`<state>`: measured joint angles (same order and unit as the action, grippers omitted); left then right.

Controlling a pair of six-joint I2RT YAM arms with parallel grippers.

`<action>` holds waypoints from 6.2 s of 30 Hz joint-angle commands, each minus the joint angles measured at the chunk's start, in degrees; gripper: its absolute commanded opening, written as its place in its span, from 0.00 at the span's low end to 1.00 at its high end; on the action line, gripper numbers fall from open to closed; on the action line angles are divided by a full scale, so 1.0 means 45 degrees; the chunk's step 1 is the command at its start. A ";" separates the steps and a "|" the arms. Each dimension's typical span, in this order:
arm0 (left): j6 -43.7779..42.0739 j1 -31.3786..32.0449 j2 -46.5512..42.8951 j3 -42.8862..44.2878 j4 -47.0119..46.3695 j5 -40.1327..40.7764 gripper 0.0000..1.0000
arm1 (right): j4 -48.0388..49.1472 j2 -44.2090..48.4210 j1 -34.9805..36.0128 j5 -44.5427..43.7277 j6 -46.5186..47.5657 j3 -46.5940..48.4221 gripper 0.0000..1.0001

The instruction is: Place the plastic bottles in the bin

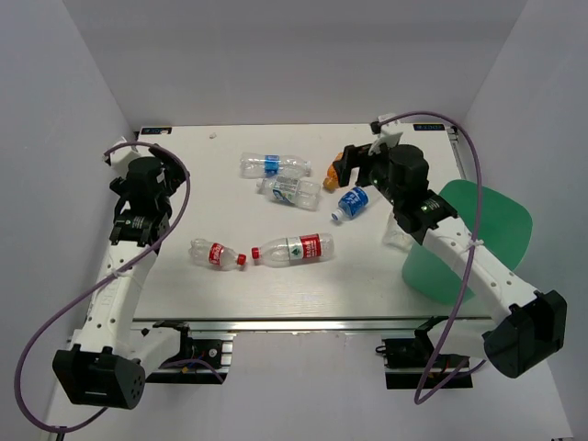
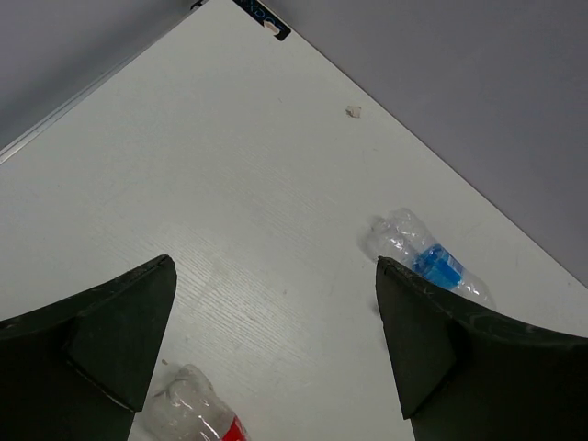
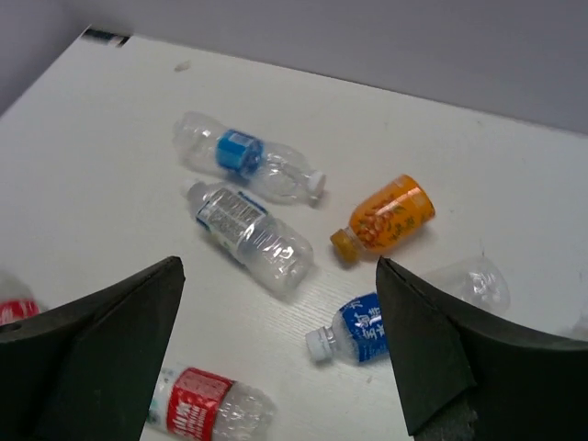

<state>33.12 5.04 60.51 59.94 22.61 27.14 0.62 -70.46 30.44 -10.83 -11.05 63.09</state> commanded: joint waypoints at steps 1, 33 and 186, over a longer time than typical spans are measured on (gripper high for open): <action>0.0315 -0.0045 -0.0400 -0.0078 0.0366 0.0162 0.98 | 0.0510 -0.0045 0.0033 0.4464 0.3752 0.0159 0.89; 0.4064 -0.0026 -0.0595 -0.1816 0.2475 0.1216 0.98 | -0.2543 -0.8736 0.5286 0.3757 1.5034 0.1507 0.89; 0.3518 0.2553 0.3448 0.1563 -0.0004 -0.0190 0.98 | -0.8756 0.8547 -0.0474 -1.0215 -0.3642 -0.0914 0.89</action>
<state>49.10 17.06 77.28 66.17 22.72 26.63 -42.02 -32.32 28.45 -55.42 -29.50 56.10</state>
